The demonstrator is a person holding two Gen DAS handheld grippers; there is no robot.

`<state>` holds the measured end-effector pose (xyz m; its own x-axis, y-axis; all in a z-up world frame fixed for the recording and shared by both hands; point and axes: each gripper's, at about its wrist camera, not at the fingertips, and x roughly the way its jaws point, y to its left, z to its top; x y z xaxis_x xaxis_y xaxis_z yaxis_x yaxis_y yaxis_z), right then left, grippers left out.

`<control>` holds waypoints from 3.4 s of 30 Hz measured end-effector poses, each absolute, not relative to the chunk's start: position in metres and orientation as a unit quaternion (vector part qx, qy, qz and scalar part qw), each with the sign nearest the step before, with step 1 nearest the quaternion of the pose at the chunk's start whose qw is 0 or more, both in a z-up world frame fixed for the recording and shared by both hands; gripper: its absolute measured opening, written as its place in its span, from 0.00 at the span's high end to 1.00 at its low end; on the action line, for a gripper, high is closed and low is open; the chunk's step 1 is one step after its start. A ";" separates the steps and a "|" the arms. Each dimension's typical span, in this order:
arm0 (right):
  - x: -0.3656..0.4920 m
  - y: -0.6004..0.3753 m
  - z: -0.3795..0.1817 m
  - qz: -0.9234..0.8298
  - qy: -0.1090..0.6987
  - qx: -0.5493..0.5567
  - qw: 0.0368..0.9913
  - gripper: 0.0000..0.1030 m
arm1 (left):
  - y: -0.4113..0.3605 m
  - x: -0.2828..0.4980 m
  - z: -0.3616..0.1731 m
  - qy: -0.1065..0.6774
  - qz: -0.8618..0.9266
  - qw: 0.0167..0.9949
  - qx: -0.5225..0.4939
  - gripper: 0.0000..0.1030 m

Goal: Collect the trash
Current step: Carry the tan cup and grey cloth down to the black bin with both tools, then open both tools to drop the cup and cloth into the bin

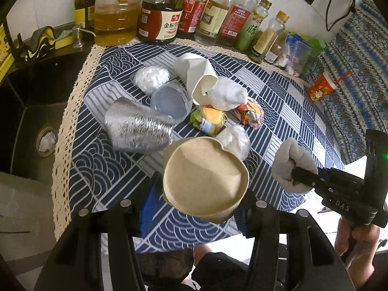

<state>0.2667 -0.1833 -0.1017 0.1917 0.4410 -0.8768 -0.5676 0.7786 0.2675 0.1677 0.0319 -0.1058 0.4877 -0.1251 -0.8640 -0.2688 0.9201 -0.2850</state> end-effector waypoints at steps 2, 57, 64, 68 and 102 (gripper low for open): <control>0.258 -0.185 -0.098 0.329 0.542 -0.058 0.771 0.69 | 0.031 0.159 -0.103 0.501 0.042 0.842 -0.196 0.50; 0.054 -0.119 -0.209 0.386 0.646 -0.116 0.648 0.68 | 0.020 -0.046 -0.222 0.591 0.063 0.764 -0.251 0.50; 0.056 -0.122 -0.234 0.371 0.680 -0.093 0.625 0.68 | 0.019 -0.050 -0.243 0.613 0.058 0.747 -0.253 0.50; 0.058 -0.123 -0.238 0.368 0.684 -0.092 0.623 0.65 | 0.018 -0.048 -0.249 0.622 0.054 0.740 -0.250 0.49; 0.098 -0.159 -0.171 0.337 0.645 -0.014 0.686 0.25 | 0.027 -0.017 -0.193 0.567 0.043 0.783 -0.250 0.25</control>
<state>0.0985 -0.1588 -0.1709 -0.0584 0.4445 -0.8939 -0.4808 0.7722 0.4154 -0.0167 0.0272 -0.1930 0.3525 -0.2165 -0.9104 -0.3504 0.8715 -0.3429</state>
